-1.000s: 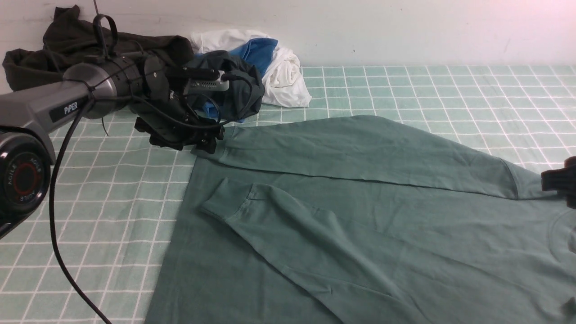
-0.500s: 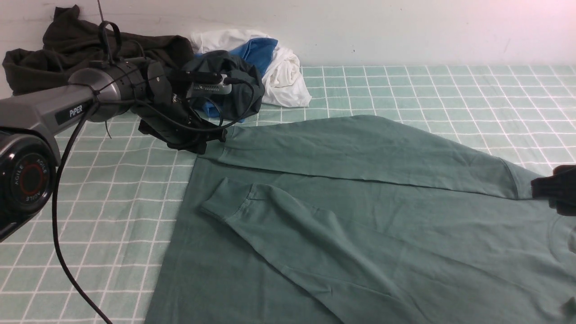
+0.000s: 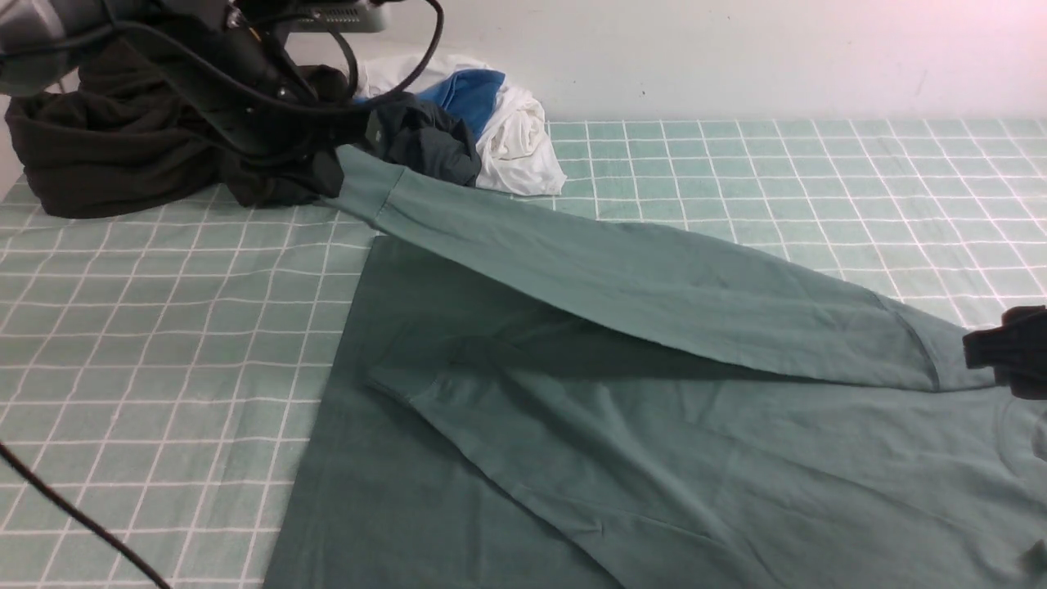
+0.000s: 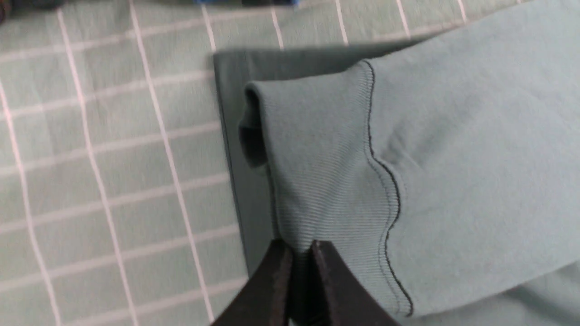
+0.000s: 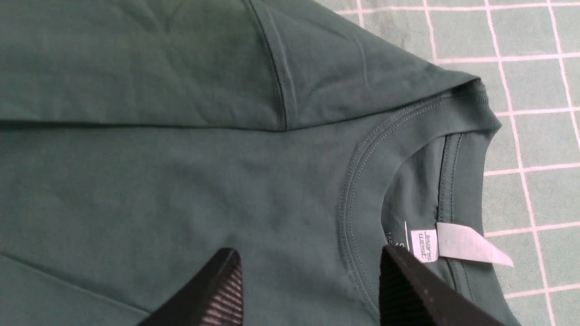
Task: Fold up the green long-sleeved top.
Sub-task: Use the left arm to drag and drop the cuff onto the cuff closest to the left arm
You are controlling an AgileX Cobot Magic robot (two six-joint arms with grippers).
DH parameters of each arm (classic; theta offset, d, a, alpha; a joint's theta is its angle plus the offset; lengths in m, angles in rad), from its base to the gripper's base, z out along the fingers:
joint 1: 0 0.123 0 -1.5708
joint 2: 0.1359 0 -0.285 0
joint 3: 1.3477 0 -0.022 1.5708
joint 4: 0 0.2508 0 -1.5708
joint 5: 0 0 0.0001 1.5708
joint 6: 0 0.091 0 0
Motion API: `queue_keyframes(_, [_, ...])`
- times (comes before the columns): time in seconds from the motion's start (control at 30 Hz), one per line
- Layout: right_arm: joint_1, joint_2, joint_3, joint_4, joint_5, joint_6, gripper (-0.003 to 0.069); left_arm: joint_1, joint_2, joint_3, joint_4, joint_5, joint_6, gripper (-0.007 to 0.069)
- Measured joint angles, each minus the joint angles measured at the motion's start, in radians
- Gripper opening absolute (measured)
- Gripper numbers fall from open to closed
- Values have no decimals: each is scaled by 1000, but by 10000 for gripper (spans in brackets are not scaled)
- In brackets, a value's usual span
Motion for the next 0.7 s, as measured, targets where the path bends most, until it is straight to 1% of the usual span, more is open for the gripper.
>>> queue_keyframes(0.03, [0,-2,0,2,1,0,388,-3,-10,28,0,2,0,21])
queue_keyframes(0.1, [0,-33,0,16,4,-2,388,-21,-145,246,-4,-13,-2,24])
queue_keyframes(0.13, [0,-50,-2,17,5,-3,388,-30,-173,319,-6,-29,-2,27])
queue_keyframes(0.2, [0,-83,-8,36,10,-15,388,-57,-269,511,-15,-94,-2,39])
queue_keyframes(0.3, [0,-111,-15,54,11,-34,388,-76,-313,641,-20,-151,-2,57])
queue_keyframes(0.33, [0,-130,-18,74,11,-51,388,-87,-338,720,-20,-186,-2,88])
queue_keyframes(0.4, [4,-150,-20,105,19,-80,388,-96,-352,792,-20,-201,4,159])
queue_keyframes(0.47, [40,-173,-21,142,48,-128,388,-106,-357,818,-19,-182,22,264])
queue_keyframes(0.53, [90,-199,-21,183,78,-180,388,-125,-369,817,-18,-134,67,358])
queue_keyframes(0.6, [155,-234,-24,230,119,-243,388,-161,-396,812,-15,-71,121,421])
queue_keyframes(0.63, [162,-238,-26,235,124,-243,388,-165,-400,812,-15,-63,127,427])
queue_keyframes(0.67, [215,-269,-33,272,171,-291,388,-205,-427,810,-6,-8,175,453])
queue_keyframes(0.7, [252,-291,-36,297,206,-321,388,-237,-444,810,4,30,208,462])
